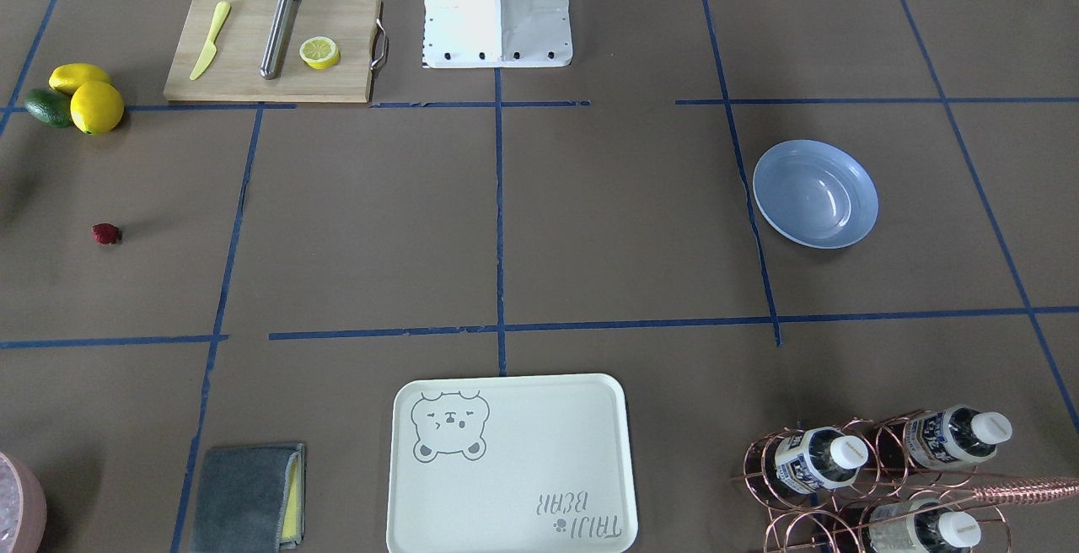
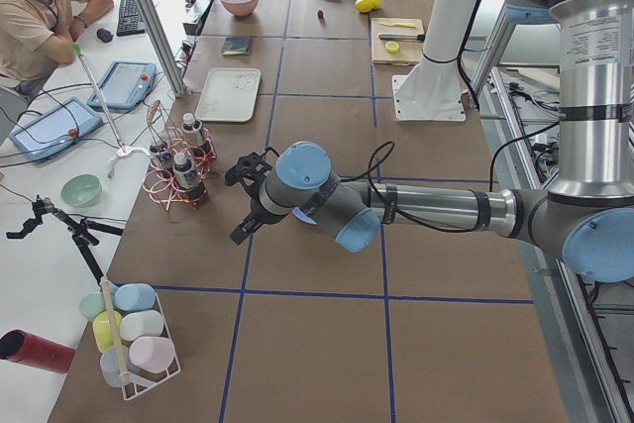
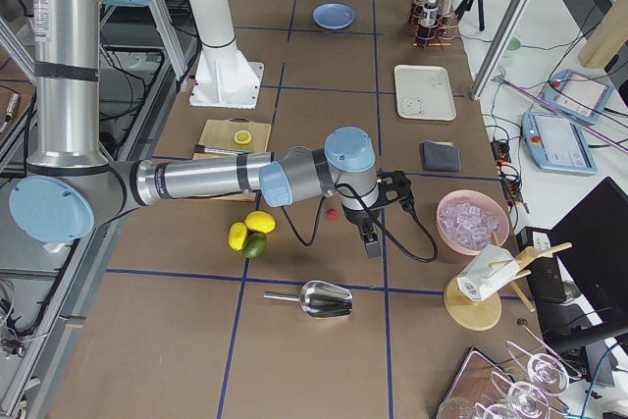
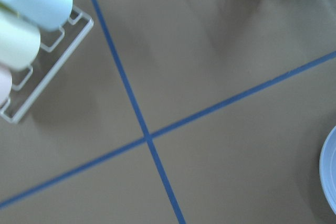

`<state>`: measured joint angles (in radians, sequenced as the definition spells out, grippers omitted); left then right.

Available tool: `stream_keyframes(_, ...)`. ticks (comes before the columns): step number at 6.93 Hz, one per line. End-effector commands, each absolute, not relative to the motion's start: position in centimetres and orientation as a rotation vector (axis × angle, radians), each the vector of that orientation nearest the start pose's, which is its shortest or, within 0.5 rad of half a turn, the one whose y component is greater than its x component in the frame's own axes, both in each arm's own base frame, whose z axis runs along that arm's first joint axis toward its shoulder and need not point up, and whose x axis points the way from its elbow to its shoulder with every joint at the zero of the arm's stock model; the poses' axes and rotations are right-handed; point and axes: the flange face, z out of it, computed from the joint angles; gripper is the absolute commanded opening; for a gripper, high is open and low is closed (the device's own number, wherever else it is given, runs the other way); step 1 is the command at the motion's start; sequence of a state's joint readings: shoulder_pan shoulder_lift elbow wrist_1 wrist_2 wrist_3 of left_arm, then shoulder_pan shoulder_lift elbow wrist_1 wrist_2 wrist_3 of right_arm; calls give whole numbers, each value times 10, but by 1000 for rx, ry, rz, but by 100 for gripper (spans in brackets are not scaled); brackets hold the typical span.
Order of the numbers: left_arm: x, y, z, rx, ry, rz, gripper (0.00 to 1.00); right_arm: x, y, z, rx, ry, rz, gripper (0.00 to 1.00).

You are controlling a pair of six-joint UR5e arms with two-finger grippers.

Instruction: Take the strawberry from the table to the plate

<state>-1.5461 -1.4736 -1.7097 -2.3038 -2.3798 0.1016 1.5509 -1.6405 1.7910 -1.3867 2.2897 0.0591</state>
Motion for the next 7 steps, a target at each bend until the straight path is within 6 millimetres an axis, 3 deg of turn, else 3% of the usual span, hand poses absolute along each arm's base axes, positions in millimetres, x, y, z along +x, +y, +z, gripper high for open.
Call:
stream_keyframes(1,-14,-475,549,762,825,392,100,57,-479,566,274,-740,-40,100)
stream_keyframes(2,31,-468,538,779,905,390,100,57,-478,566,269,-750,-35,100)
stream_keyframes(4,112,-444,572,601,1022,278,100,52,-472,566,249,-818,-31,100)
stream_keyframes(6,151,-424,603,493,1000,90,72,52,-470,569,246,-817,-34,100)
stream_keyframes(7,178,-411,620,477,1038,11,66,52,-470,569,246,-817,-34,100)
